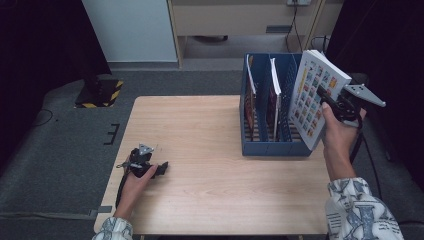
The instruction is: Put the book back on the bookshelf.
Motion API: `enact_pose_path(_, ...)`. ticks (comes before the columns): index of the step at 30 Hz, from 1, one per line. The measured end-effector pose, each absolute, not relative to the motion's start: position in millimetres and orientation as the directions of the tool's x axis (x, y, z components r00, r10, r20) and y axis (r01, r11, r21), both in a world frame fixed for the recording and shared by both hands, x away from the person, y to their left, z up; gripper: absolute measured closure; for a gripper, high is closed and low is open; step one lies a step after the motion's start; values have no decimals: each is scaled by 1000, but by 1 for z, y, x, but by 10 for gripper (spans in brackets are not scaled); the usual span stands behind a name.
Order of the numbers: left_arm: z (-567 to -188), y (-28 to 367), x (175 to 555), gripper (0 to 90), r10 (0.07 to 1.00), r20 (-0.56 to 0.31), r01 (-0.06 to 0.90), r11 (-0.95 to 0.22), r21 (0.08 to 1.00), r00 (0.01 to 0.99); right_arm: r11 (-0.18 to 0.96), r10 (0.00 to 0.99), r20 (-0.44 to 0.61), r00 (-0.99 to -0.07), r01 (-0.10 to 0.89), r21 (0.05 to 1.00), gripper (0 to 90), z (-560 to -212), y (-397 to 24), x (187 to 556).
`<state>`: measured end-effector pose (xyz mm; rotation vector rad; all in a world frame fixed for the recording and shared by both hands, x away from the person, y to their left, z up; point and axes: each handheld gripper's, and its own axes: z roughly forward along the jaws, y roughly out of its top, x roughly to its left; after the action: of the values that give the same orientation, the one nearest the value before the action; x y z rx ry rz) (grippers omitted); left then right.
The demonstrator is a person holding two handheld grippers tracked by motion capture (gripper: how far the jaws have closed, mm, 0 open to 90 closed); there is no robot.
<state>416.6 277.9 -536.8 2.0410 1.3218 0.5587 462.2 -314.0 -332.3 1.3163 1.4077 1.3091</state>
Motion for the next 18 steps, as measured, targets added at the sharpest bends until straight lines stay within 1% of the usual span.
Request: enact_pose_path(18, -537, 278, 416, 35, 916, 10, 645, -291, 706, 402, -69, 987, 92, -132, 167, 984, 736, -328, -307, 486)
